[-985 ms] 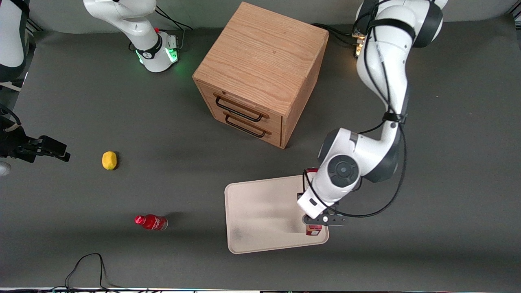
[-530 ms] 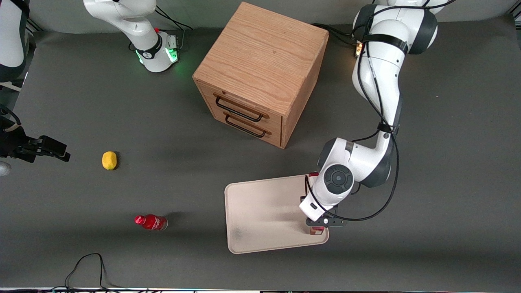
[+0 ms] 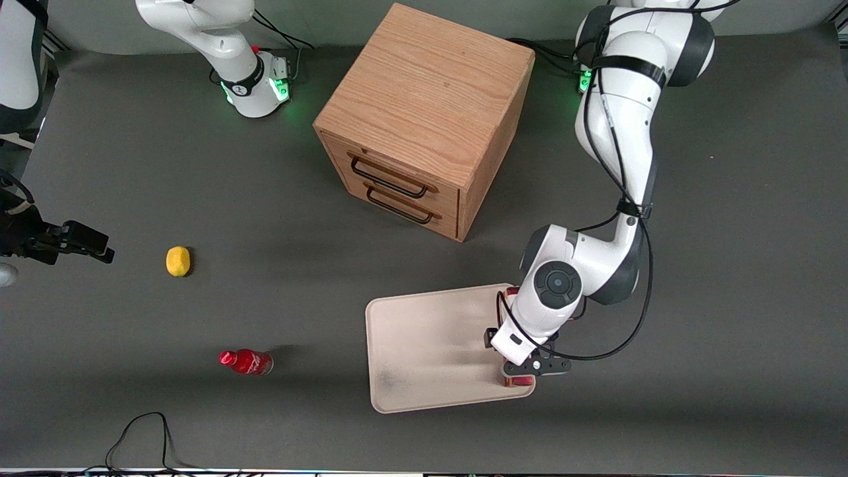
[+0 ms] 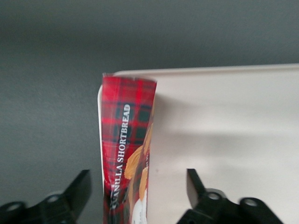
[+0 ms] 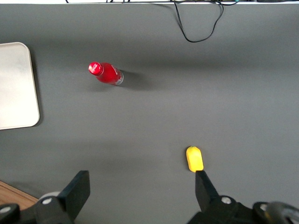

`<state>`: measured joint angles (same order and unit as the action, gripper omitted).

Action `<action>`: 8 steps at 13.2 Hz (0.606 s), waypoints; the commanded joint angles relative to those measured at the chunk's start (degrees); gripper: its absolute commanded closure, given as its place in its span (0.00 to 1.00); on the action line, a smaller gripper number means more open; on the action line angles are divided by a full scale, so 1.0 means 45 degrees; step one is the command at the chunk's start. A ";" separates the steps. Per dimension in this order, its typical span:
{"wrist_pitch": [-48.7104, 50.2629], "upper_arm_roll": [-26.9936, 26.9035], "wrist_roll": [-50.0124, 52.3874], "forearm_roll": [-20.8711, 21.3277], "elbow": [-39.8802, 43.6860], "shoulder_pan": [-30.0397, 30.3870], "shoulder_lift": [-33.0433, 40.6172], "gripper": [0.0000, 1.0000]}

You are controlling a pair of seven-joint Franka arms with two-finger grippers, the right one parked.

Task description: Place red cookie box on tray

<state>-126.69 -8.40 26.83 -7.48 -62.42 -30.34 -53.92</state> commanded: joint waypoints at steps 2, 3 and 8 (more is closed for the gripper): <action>0.0417 -0.0008 0.0132 0.0139 -0.3732 0.0684 0.4448 0.00; 0.1347 0.0031 -0.0352 0.0159 -0.5486 0.1423 0.6629 0.00; 0.5998 -0.0339 -0.4515 0.0858 -0.6810 0.3264 1.0315 0.00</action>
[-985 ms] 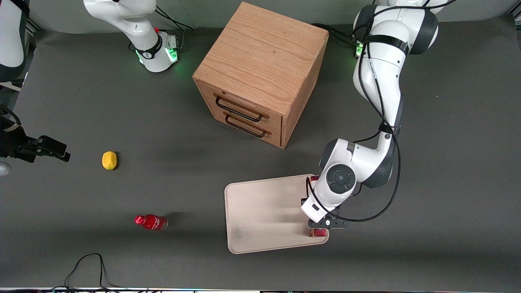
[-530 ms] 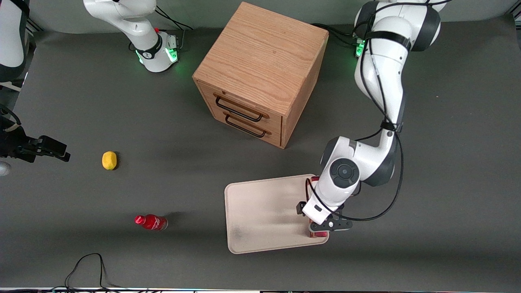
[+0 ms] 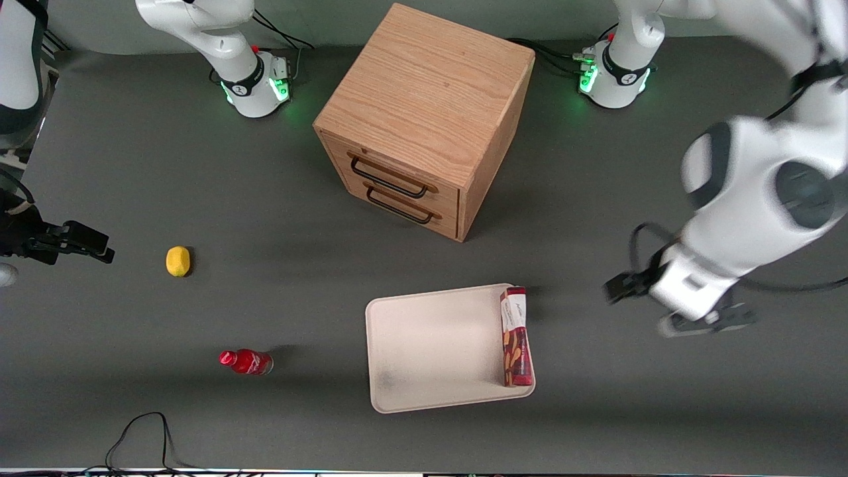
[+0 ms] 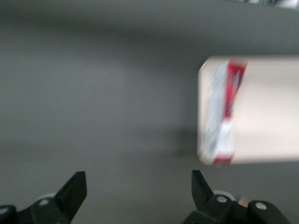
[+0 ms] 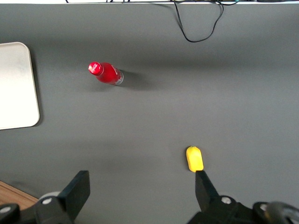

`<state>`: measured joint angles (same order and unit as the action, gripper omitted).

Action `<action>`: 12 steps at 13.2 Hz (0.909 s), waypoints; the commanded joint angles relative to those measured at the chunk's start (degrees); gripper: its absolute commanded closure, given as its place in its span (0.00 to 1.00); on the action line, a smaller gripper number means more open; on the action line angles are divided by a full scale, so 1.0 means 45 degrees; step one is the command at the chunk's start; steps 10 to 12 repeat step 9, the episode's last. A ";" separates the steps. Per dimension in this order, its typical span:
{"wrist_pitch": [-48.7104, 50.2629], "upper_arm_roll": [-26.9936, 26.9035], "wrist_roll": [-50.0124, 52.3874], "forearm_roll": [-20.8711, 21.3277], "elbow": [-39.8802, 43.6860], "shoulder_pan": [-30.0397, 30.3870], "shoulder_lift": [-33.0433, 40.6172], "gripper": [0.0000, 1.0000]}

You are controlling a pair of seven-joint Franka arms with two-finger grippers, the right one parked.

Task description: Place red cookie box on tray

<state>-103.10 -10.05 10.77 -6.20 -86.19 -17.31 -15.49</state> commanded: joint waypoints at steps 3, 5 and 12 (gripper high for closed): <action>0.0880 0.0045 -0.1588 0.1280 -0.3633 0.1344 0.4216 0.00; 0.0801 0.0045 -0.2644 0.1415 -0.4128 0.1775 0.4885 0.00; 0.0664 0.0026 -0.2667 0.2217 -0.4109 0.1894 0.4946 0.00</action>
